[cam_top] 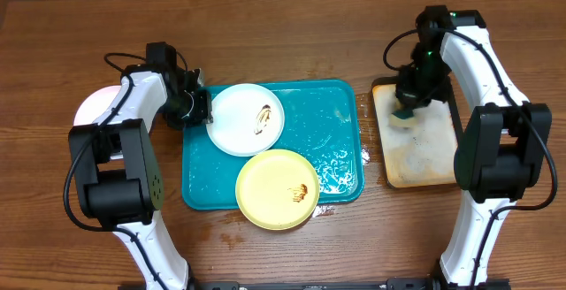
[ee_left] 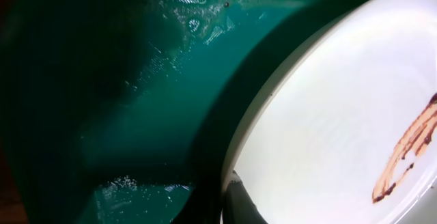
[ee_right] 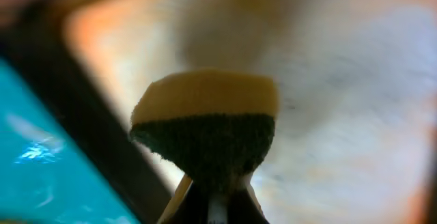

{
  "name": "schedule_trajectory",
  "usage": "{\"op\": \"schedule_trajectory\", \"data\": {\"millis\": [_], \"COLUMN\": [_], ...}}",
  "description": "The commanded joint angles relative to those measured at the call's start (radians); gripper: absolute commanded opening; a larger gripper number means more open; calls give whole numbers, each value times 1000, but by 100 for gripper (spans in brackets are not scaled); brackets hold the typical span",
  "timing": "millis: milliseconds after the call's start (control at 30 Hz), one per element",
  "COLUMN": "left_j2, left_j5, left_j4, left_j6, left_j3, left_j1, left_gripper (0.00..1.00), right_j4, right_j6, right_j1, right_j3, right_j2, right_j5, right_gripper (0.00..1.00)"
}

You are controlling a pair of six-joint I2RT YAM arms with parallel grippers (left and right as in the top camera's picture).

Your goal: Clean dirty plates on tray and stack at the side

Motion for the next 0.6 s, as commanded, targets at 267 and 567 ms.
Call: {"op": "schedule_trajectory", "data": {"millis": [267,567], "left_j2": [-34,-34], "left_j5": [16,13], "left_j4": [-48,-51], "left_j6": [-32,-31], "left_j3": [71,71], "left_j1": [-3,-3], "left_gripper": [4,4], "right_j4": [13,70], "right_j6": [-57,120], "right_j1": [-10,-55], "right_j3": [-69,-188], "right_j2": [-39,-39], "right_j5": [-148,159], "right_gripper": [4,4]}}
